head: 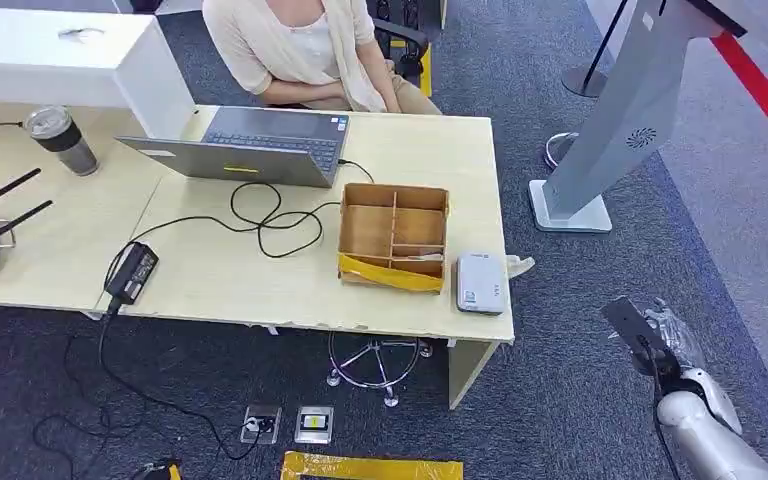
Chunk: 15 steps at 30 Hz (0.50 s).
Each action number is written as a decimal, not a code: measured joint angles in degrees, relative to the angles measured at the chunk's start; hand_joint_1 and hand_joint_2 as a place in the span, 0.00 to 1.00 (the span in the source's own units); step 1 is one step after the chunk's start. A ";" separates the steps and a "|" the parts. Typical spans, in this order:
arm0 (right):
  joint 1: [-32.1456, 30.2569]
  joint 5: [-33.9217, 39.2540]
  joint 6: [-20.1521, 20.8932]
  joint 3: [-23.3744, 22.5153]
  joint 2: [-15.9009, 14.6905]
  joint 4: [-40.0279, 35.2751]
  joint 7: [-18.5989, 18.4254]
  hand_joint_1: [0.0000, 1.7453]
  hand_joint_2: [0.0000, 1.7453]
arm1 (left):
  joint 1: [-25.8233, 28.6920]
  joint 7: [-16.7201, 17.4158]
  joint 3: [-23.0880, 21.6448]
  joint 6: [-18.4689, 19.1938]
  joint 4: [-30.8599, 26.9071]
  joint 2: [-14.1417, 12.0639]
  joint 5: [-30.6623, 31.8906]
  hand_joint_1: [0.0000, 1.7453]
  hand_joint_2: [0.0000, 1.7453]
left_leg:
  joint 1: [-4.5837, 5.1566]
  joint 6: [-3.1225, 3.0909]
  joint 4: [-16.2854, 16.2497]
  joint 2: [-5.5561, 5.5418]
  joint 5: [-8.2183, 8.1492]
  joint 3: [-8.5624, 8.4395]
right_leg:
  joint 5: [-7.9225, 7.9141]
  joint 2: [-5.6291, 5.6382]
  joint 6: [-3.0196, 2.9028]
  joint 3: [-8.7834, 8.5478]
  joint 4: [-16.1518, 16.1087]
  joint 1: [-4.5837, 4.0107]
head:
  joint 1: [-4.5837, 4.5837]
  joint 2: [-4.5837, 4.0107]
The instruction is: Pass the card to the sensor for recognition and then transmit it.
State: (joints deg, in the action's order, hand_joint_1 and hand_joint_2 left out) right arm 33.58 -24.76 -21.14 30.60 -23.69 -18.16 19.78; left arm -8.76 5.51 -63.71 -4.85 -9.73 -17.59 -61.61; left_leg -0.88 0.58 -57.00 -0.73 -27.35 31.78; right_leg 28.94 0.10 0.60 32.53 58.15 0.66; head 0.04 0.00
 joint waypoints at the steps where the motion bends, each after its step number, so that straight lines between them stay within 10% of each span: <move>1: 0.14 0.11 -0.39 -0.17 -0.04 -0.02 0.67 1.00 1.00 | 0.00 0.00 -0.15 0.00 0.00 0.00 0.00 0.00 0.00 | 0.00 0.00 0.00 0.00 0.00 0.00 | 0.00 0.00 0.00 0.00 0.00 0.00 | -0.02 0.00; 15: 5.81 -2.41 1.93 -0.20 3.57 -9.58 0.54 1.00 1.00 | -0.31 -1.42 -1.36 0.28 0.00 -0.09 0.59 0.00 0.00 | -0.03 -0.03 0.01 -0.04 0.04 0.06 | -0.02 -0.04 -0.02 0.00 0.06 -0.03 | -0.07 0.00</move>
State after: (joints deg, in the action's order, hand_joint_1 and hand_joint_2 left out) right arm 39.39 -27.17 -19.21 30.40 -20.13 -27.74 20.33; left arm -9.07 4.09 -65.07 -4.57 -9.73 -17.68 -61.02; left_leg -0.92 0.56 -56.99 -0.77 -27.31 31.84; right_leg 28.92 0.06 0.58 32.53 58.21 0.63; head -0.02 0.00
